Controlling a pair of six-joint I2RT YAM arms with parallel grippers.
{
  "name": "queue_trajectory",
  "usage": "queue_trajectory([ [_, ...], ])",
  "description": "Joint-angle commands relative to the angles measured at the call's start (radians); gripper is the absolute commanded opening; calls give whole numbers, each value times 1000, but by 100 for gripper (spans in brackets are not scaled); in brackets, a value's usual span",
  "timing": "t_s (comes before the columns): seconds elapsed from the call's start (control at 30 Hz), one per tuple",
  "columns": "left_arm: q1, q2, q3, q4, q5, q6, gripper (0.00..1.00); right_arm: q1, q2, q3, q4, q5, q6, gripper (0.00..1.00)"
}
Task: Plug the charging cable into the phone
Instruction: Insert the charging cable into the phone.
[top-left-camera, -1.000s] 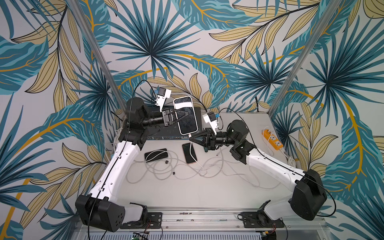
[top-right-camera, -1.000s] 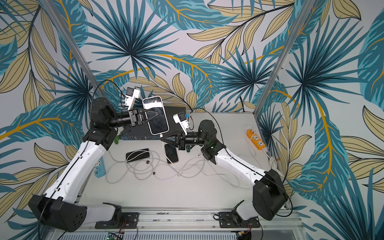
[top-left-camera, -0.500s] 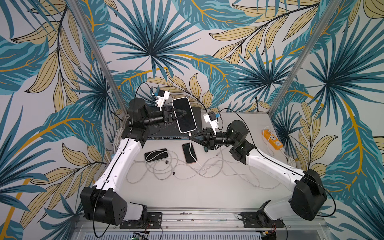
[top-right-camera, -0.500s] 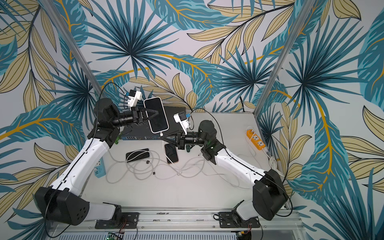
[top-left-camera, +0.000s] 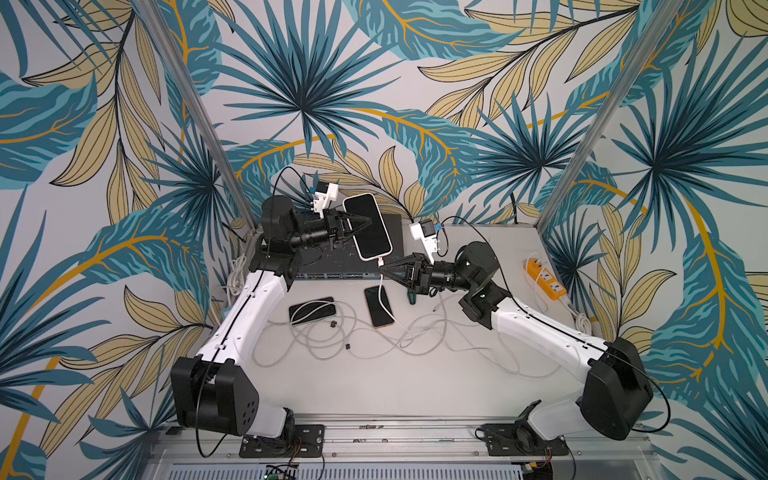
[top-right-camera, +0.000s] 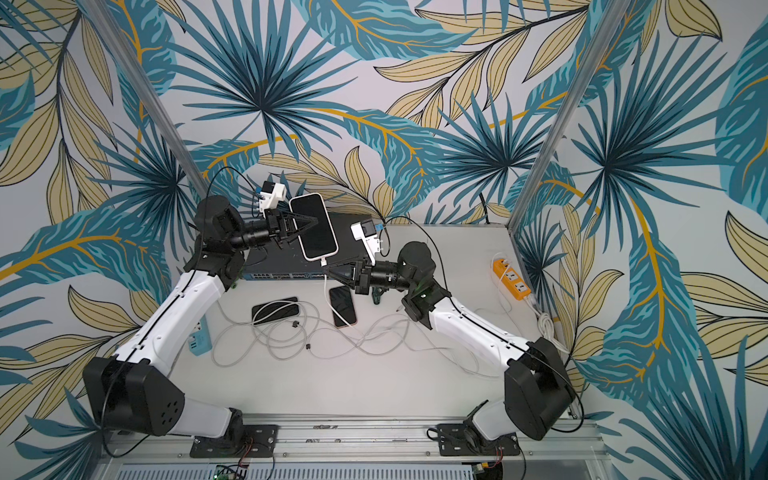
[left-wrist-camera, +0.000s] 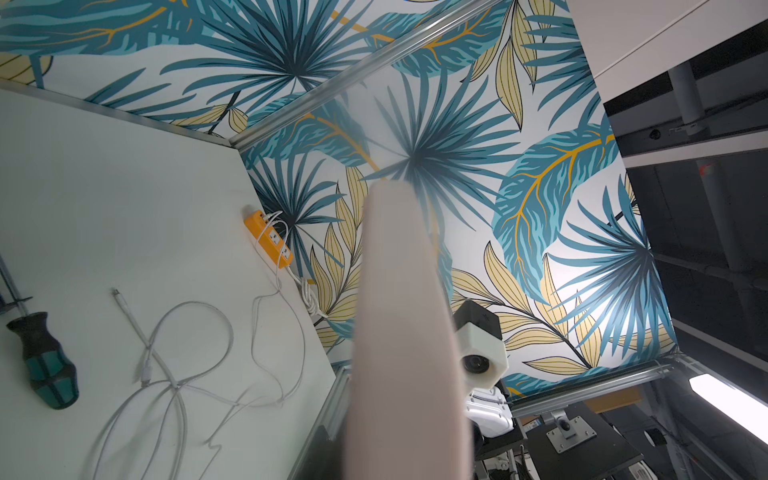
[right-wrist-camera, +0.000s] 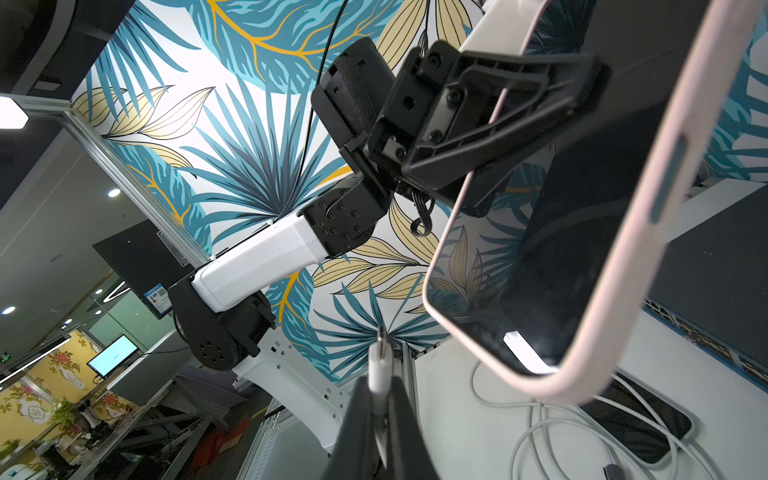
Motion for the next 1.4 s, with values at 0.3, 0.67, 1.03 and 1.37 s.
queue_trajectory([
  [0.3,8,-2,38,116,27,-34,0,-10,41,-21,60,-9,72,0],
  [0.67,8,-27,13,109,46,-8,0,-16,51,-18,69,-7,89,0],
  [1.03,5,-23,14,109,46,-6,0,-19,64,-17,74,-14,91,0],
  [1.37,1,-29,12,104,53,8,0,-20,62,-19,74,-20,90,0],
])
